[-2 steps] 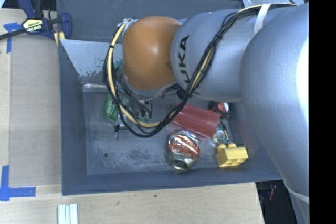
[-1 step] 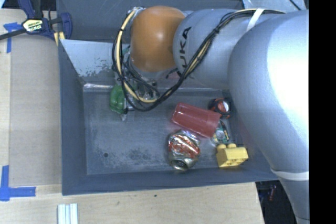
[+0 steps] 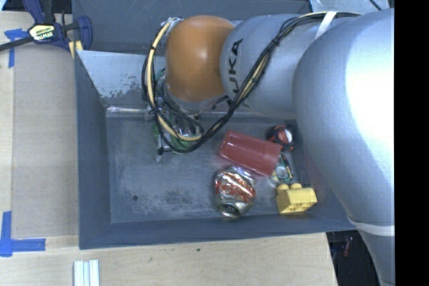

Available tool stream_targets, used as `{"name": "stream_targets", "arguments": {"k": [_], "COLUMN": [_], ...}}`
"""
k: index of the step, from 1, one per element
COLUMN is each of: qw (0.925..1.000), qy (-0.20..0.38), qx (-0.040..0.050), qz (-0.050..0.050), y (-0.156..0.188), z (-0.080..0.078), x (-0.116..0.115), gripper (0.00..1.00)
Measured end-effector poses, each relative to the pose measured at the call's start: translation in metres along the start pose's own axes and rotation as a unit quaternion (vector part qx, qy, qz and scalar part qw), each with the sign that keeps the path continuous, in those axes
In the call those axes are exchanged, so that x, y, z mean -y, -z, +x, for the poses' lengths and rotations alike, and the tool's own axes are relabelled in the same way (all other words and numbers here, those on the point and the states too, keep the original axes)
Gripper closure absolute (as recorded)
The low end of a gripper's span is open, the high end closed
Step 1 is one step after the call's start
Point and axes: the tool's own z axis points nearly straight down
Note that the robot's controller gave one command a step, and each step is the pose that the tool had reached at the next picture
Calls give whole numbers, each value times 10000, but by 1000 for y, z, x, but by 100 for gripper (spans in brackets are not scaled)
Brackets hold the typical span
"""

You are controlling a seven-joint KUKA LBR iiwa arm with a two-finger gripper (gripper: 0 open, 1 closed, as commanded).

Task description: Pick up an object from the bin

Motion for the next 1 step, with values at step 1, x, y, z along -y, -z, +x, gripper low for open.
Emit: {"name": "stream_targets", "arguments": {"k": [1], "qw": [9981], "qy": [595], "qx": [142], "qz": [-10], "y": [7], "z": [-18], "x": [24], "gripper": [0]}}
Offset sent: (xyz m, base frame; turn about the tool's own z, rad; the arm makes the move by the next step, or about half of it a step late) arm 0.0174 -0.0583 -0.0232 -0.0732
